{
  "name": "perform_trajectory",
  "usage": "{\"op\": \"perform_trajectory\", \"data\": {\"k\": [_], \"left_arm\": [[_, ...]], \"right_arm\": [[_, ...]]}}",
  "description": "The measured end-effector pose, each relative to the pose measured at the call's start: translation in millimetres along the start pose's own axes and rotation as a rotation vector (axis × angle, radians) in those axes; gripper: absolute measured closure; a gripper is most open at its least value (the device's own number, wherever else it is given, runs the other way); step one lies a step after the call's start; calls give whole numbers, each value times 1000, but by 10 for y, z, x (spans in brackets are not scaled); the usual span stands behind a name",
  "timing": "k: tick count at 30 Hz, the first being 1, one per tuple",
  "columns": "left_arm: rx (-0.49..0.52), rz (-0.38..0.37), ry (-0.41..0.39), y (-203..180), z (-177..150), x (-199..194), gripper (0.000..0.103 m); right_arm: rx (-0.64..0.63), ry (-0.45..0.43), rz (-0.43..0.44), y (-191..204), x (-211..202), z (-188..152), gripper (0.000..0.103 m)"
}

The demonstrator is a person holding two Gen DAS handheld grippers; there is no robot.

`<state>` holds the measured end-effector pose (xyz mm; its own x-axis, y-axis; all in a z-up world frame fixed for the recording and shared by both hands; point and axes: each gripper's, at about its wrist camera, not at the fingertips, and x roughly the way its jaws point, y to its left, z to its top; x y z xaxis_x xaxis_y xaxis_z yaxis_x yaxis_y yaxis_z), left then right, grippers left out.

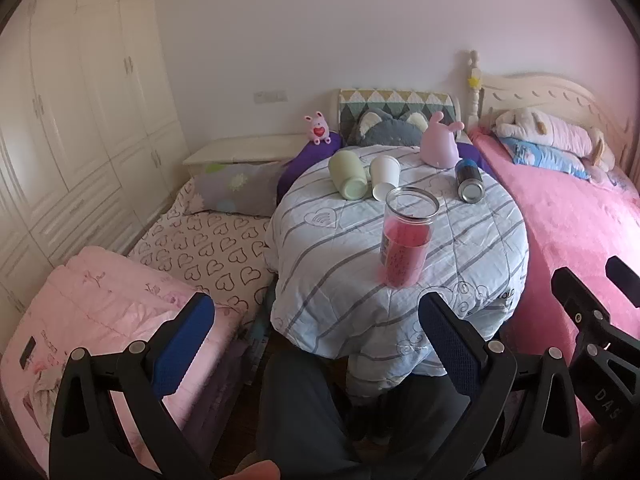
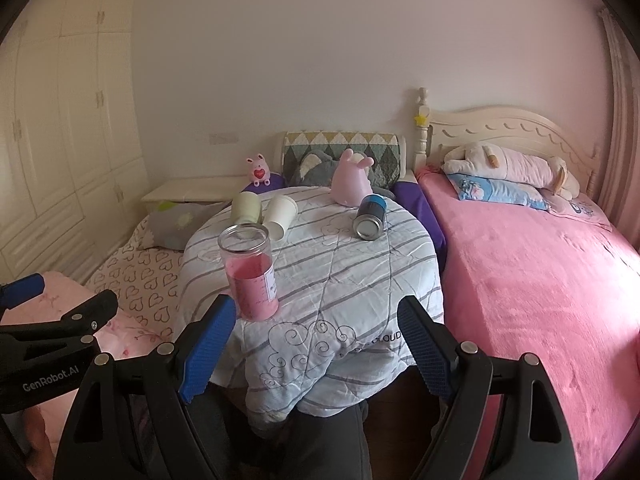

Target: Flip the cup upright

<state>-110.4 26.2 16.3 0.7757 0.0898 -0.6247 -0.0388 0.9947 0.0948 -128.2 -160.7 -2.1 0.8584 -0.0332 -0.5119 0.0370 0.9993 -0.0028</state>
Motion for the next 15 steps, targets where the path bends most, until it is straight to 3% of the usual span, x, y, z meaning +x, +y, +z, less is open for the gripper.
{"op": "perform_trajectory", "data": {"k": [15], "left_arm": [[13,4,11,-6,-22,39,0]], "right_arm": [[-5,12,9,71,6,-24,19]]}}
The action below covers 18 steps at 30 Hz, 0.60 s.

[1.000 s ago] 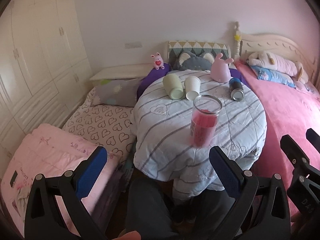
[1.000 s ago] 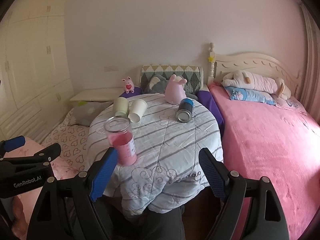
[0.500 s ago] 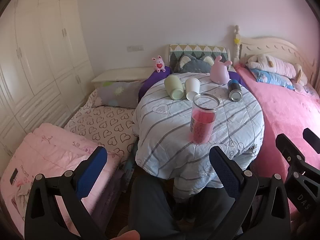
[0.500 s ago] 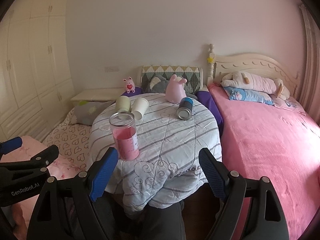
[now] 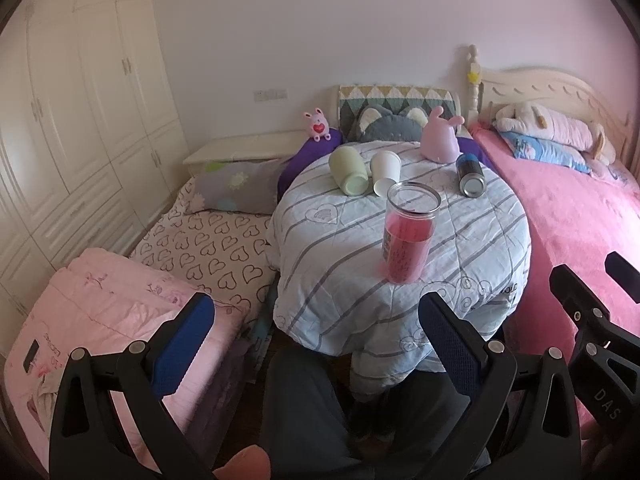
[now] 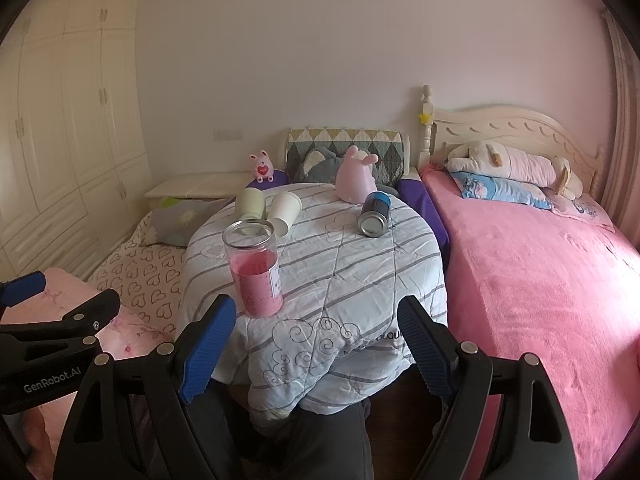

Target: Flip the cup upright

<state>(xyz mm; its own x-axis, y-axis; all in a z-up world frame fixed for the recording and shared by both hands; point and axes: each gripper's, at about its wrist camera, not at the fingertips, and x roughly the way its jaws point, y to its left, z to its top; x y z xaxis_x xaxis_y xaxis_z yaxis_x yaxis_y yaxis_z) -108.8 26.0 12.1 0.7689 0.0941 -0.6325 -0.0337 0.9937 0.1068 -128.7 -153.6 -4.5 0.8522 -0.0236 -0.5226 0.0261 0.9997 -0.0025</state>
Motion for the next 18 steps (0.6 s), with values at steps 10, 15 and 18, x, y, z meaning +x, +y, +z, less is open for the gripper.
{"op": "perform_trajectory", "data": {"k": [10,15,18], "left_arm": [[1,-6,9,12,6,39,0],[2,-9,12,1,-7,48,0],[0,-14,14,-1,-11,48,0]], "right_arm": [[4,15,6,-27,35,-12,19],[4,17,9,-24,49,-10,19],[4,19,8,-21,56,-11,19]]}}
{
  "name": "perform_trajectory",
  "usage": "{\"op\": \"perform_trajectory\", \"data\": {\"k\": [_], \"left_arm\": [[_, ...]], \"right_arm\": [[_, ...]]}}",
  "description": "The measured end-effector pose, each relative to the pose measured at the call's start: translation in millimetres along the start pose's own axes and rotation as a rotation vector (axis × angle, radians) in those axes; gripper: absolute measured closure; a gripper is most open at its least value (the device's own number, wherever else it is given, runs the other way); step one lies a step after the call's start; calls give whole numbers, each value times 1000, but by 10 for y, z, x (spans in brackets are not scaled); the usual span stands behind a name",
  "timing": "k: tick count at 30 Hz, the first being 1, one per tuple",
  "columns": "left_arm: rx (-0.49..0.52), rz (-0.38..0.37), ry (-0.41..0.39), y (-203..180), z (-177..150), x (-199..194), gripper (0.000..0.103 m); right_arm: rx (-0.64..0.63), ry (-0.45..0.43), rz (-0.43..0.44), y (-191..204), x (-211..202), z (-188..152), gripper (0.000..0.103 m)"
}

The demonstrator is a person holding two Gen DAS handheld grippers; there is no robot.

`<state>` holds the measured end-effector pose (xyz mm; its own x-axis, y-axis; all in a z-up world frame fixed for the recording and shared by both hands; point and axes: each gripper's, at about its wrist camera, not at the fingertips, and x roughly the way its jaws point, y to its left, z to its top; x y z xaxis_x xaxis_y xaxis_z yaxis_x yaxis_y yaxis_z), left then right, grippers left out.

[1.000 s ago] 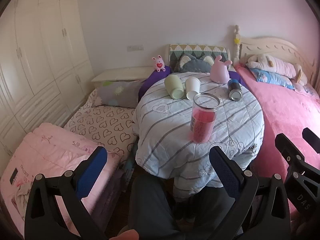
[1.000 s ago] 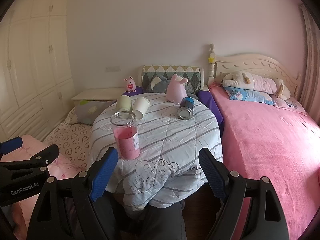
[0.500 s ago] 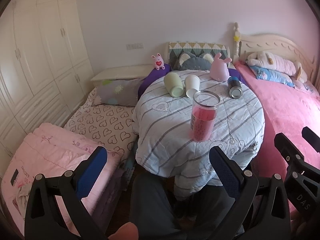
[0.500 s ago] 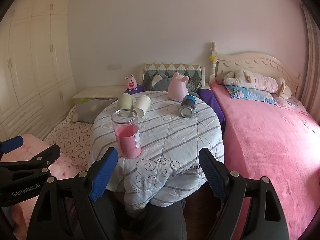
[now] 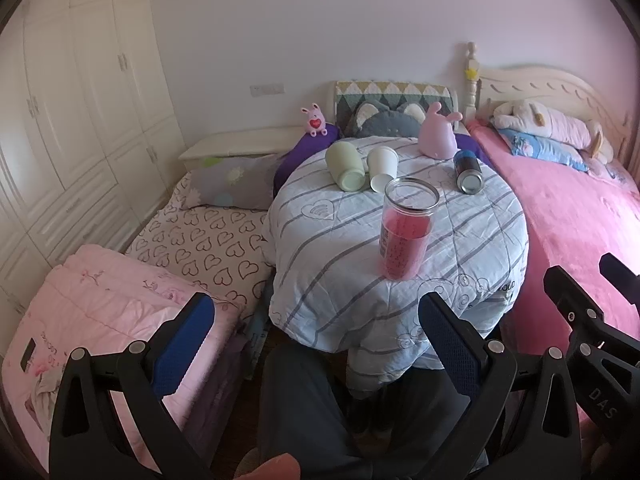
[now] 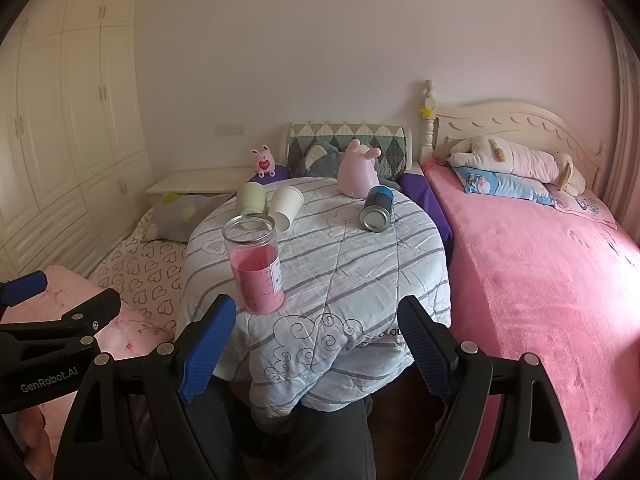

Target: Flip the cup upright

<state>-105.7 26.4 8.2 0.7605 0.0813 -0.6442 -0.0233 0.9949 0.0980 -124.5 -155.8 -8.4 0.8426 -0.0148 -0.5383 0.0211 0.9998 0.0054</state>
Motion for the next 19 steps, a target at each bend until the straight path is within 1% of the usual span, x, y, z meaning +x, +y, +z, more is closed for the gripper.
{"op": "perform_trajectory", "data": {"k": [8,16,19], "left_arm": [[1,0,-1,2,0,2,0],[-9,-62,-17,50,12,1,0],[-10,-47,-20,57,23,12,0]], "right_arm": [[-2,4,3,10,23,1,19],[-3,6,2,15,37,-4,19],[-2,9,2,23,53,-10,19]]}}
